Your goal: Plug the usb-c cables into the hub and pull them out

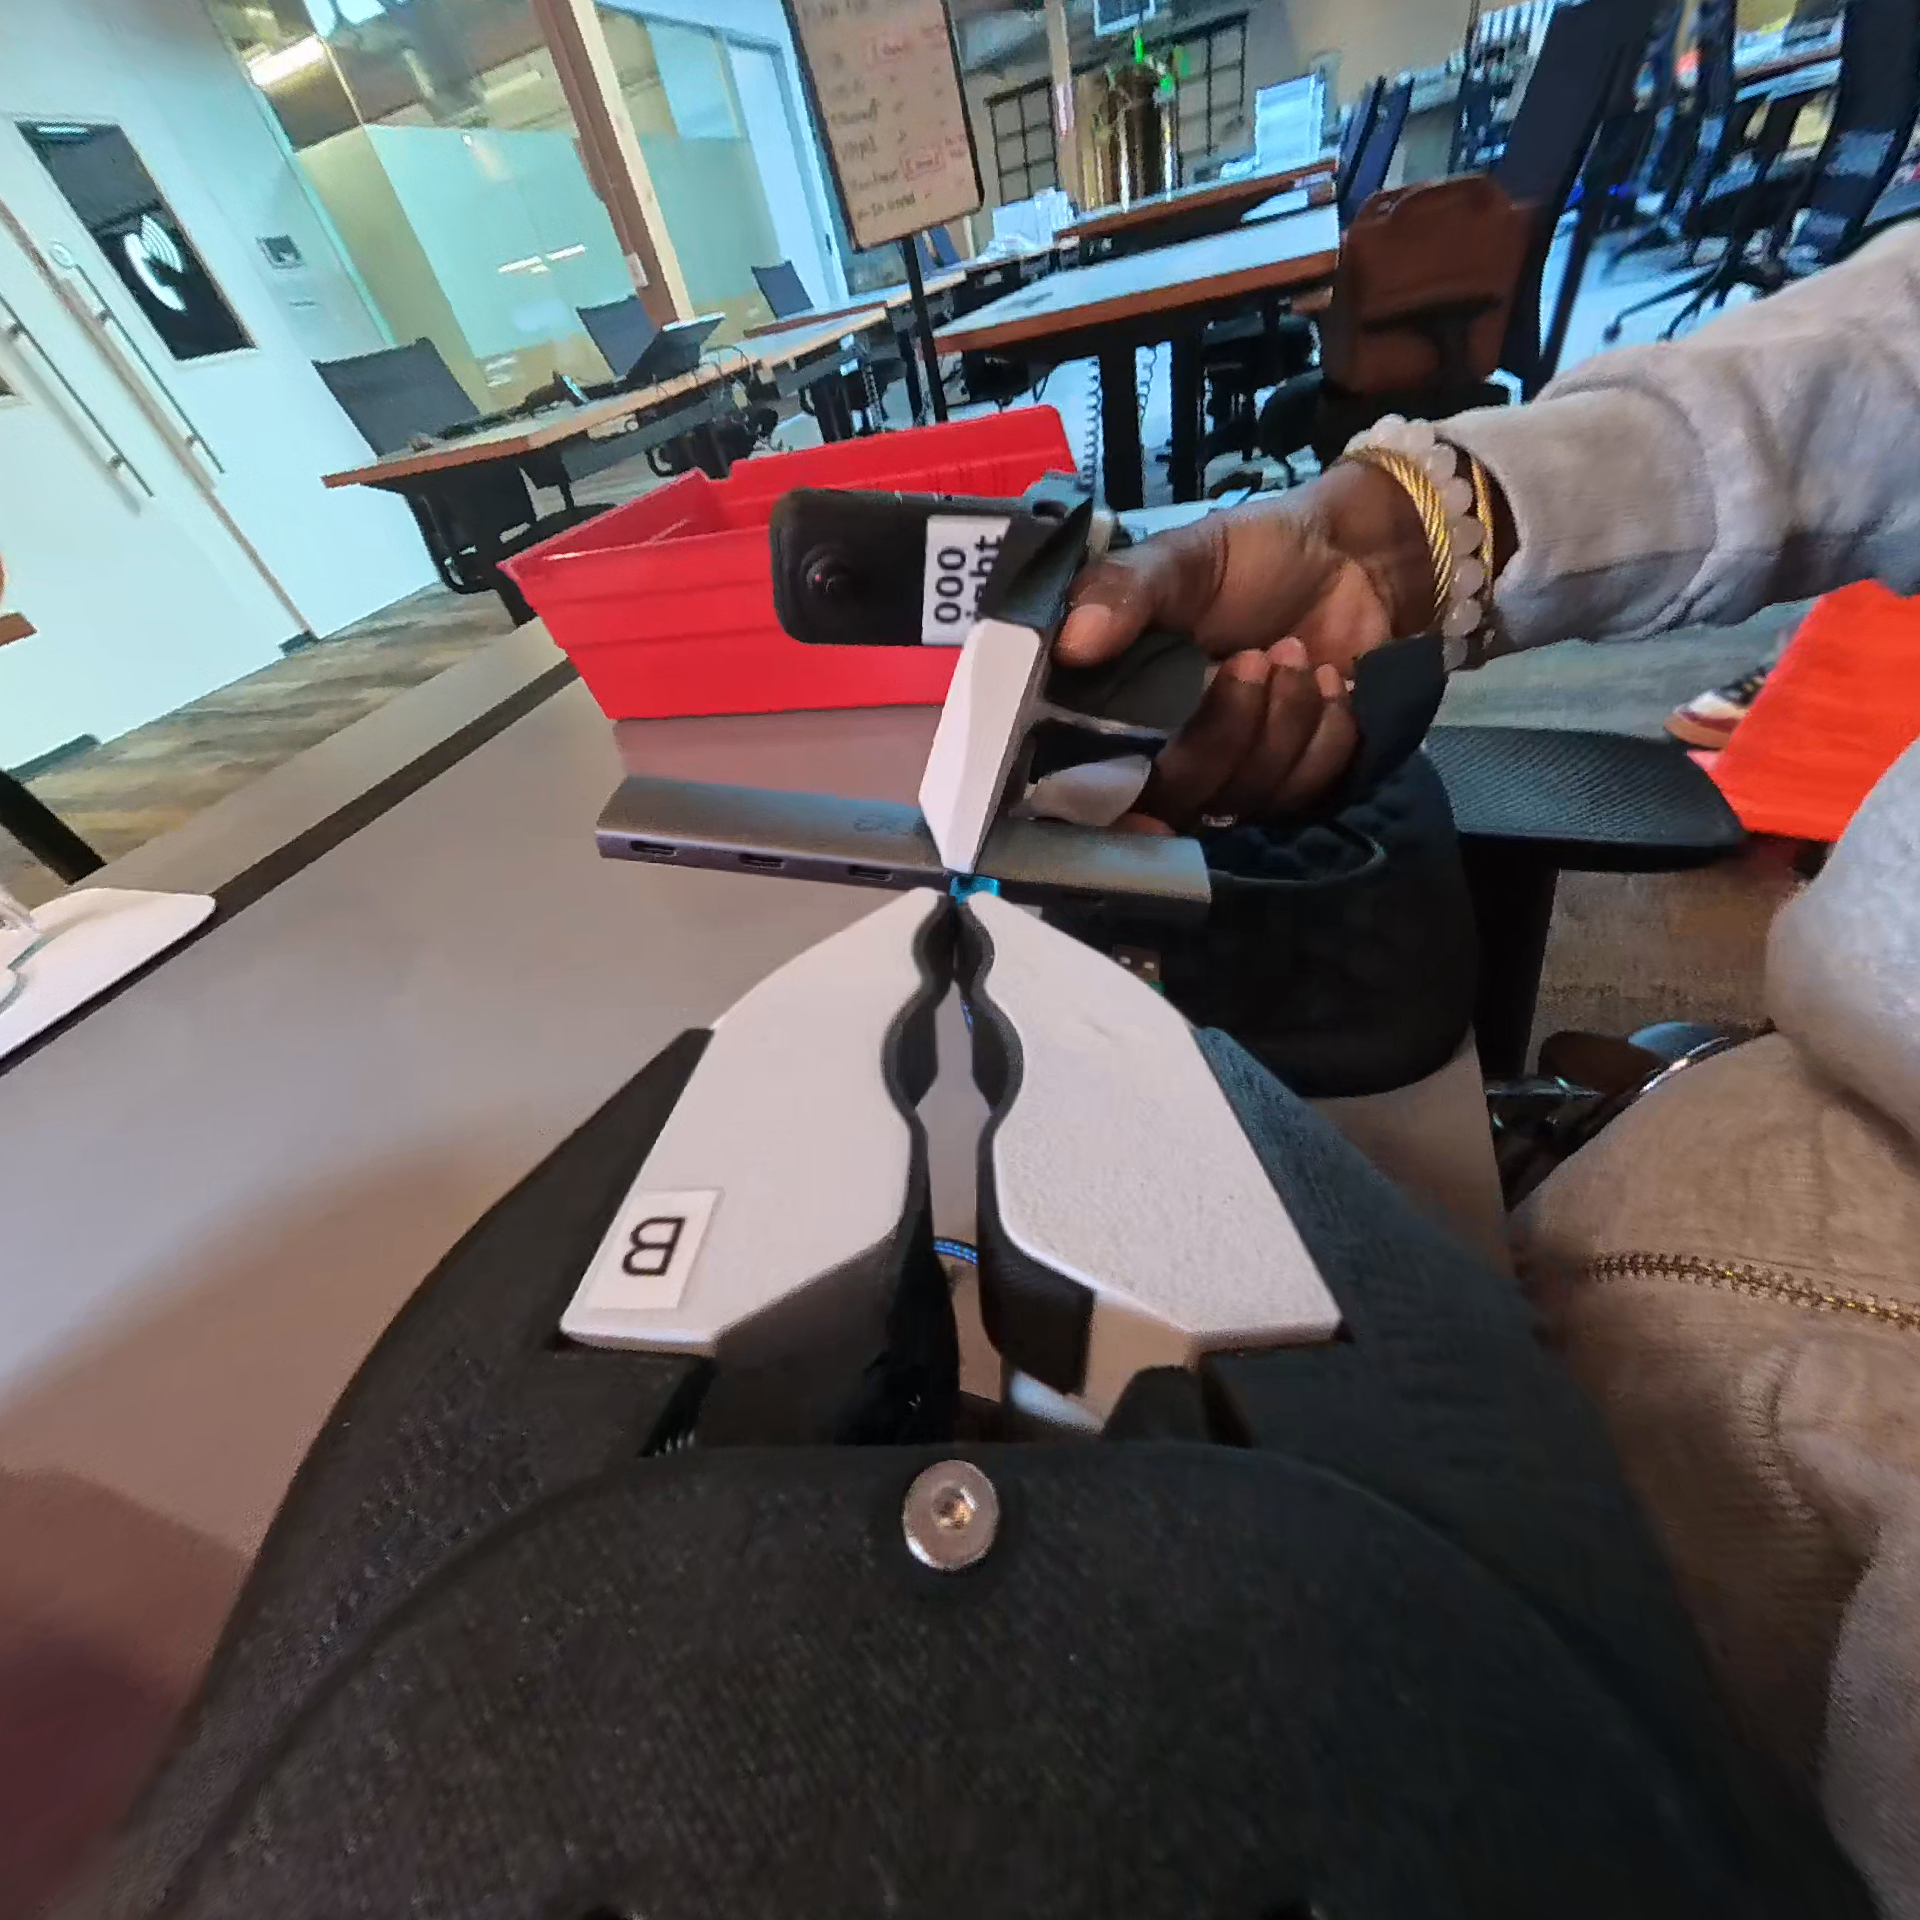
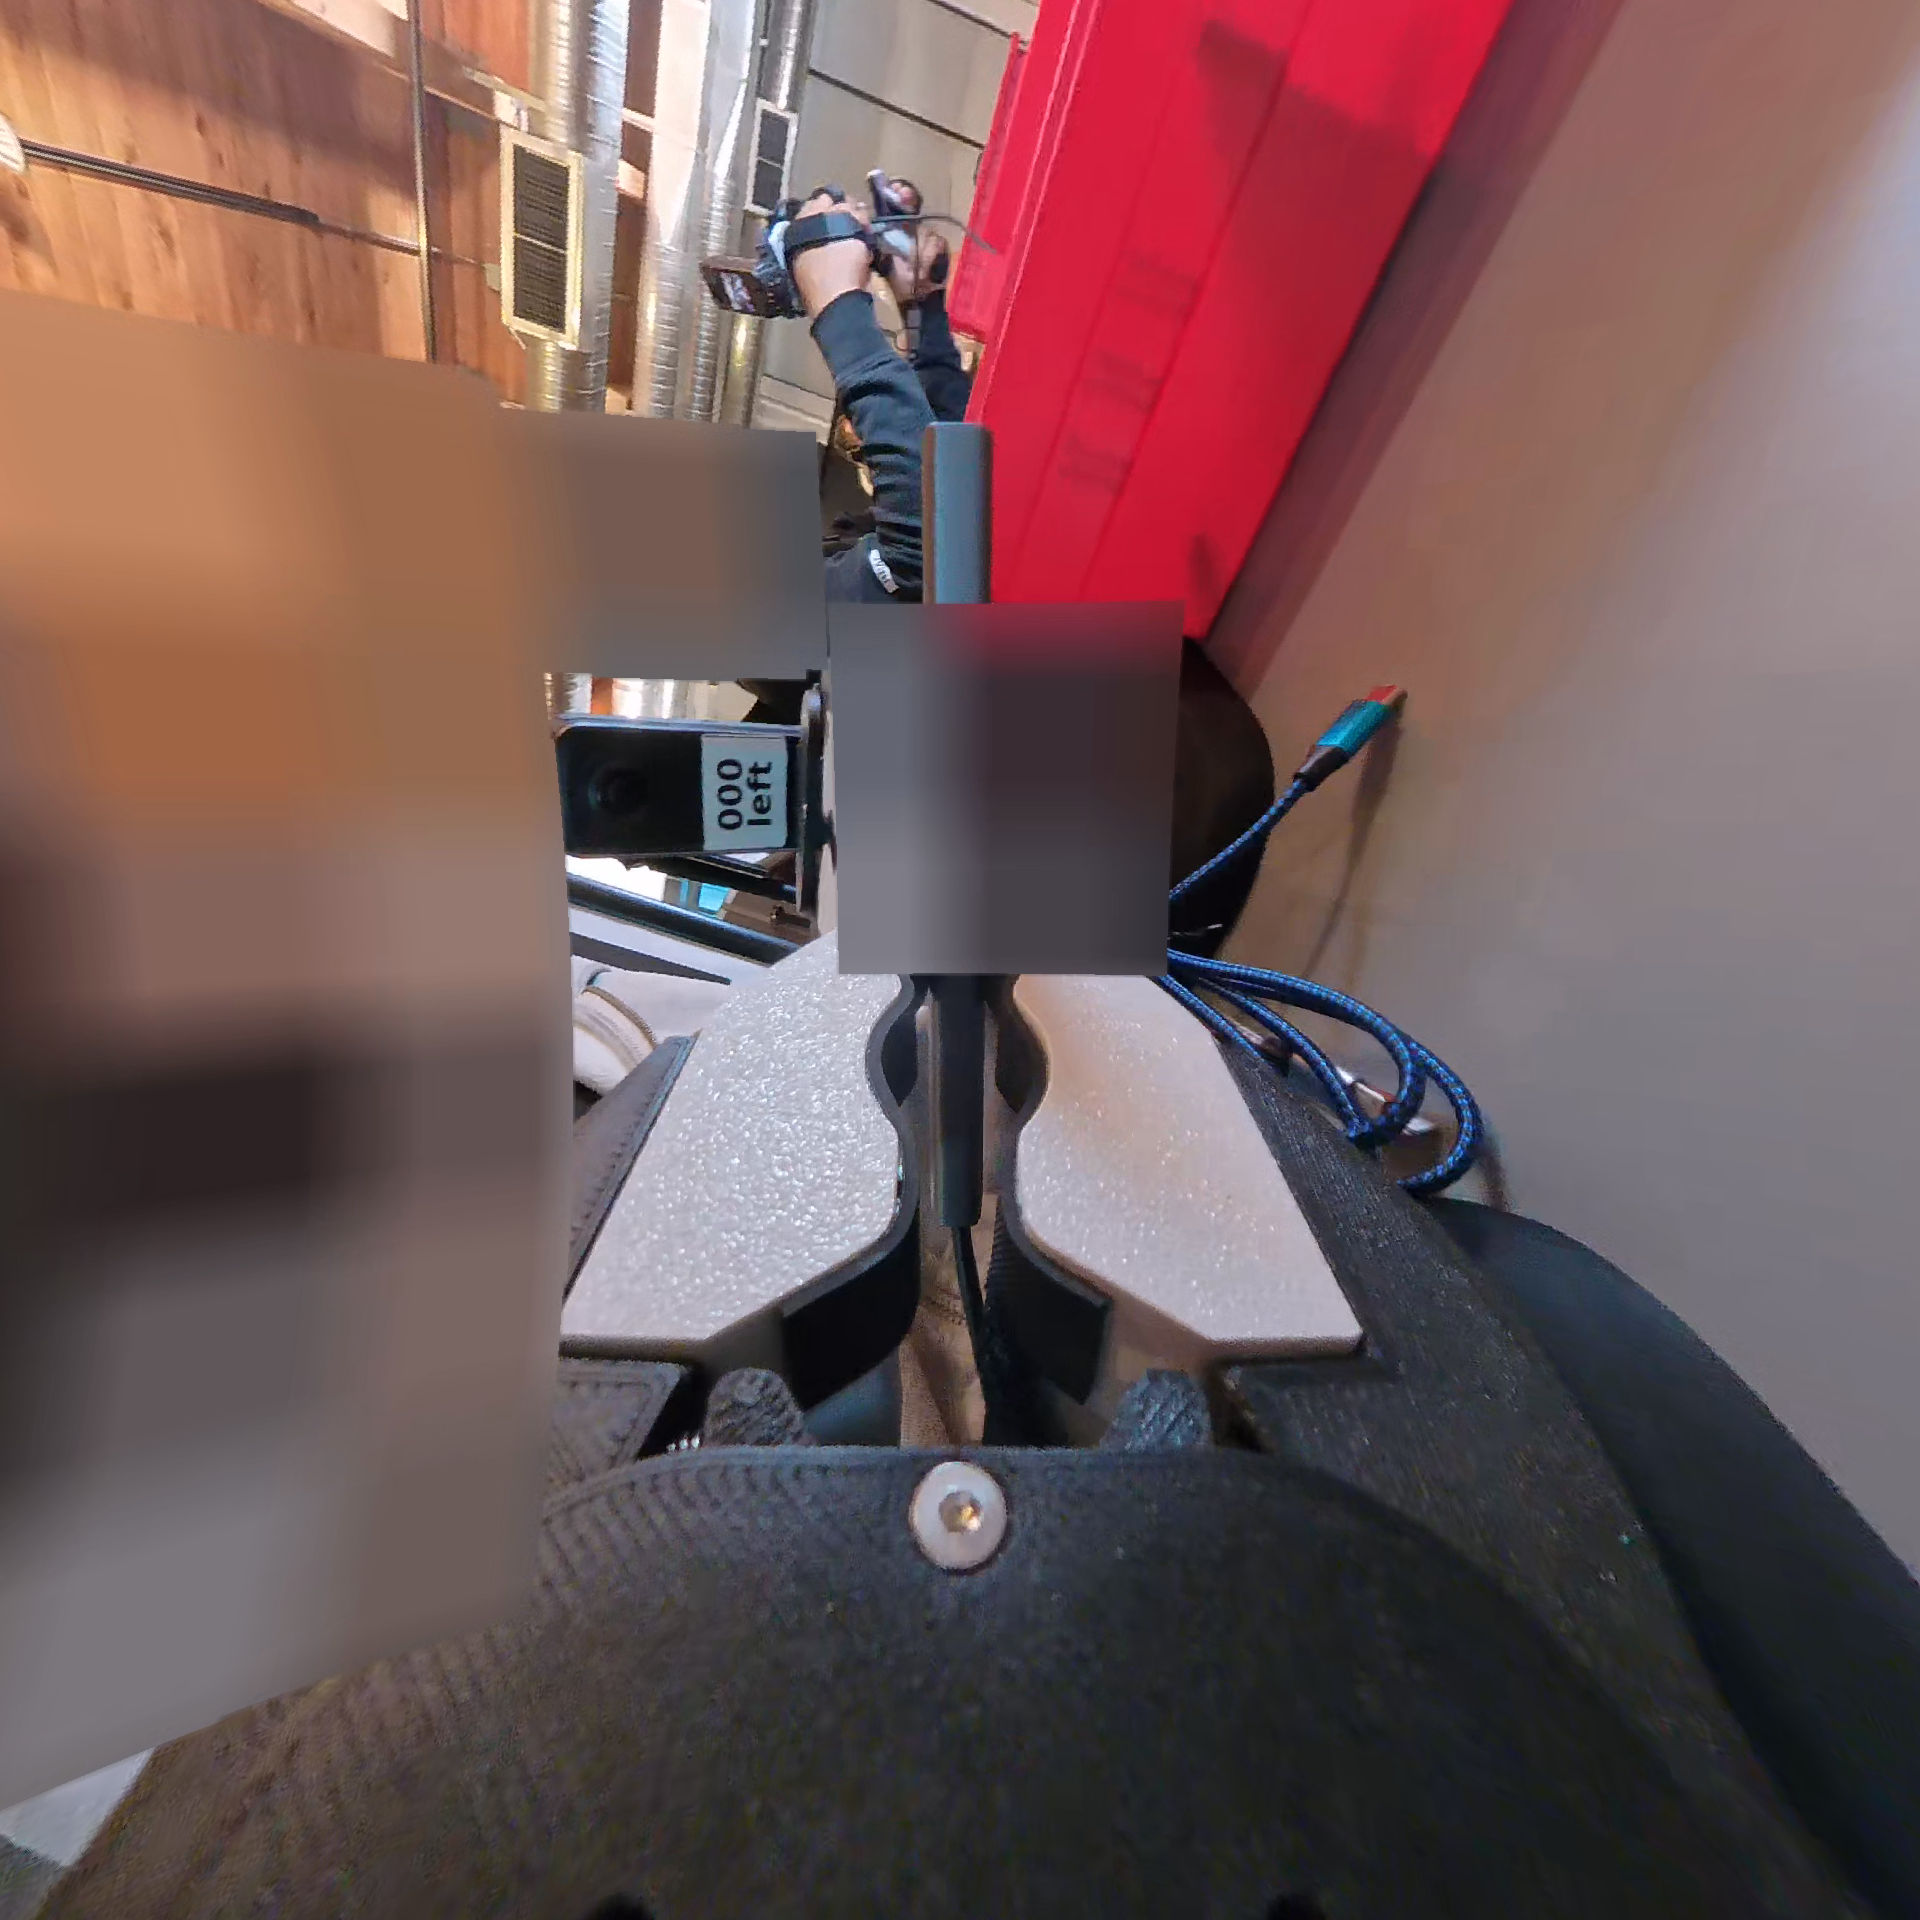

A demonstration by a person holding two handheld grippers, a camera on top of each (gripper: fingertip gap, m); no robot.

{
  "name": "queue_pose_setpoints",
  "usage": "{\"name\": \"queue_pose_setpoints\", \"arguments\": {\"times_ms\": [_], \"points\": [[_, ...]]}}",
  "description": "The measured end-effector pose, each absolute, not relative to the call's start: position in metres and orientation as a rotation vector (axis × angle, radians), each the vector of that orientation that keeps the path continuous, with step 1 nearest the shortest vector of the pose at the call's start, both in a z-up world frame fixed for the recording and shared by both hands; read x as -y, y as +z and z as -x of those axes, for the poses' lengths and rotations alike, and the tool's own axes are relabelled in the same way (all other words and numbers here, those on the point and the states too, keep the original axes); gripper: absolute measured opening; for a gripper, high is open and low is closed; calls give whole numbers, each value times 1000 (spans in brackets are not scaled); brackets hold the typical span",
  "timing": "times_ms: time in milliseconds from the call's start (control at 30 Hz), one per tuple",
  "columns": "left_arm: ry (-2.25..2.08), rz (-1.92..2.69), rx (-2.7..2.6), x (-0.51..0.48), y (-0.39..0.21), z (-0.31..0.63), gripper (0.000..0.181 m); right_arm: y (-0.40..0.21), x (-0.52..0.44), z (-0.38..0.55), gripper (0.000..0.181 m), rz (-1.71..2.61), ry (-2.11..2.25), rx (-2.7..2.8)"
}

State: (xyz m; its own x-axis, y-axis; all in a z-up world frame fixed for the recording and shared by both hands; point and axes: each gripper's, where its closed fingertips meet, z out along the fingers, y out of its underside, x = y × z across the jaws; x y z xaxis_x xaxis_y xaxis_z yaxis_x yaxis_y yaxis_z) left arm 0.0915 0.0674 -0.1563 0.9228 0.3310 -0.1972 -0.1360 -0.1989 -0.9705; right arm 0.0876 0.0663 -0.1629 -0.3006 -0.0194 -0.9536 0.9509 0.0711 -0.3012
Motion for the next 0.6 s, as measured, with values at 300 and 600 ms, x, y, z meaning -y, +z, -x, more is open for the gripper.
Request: {"name": "queue_pose_setpoints", "arguments": {"times_ms": [300,600], "points": [[480,1715,199,-65,-154,-83,9,-166,-76,-77,10,-995,-1395,-1557],[618,1319,284,-12,-72,-81,34,-184,-100,-15,10,-1201,-1384,-1654]]}}
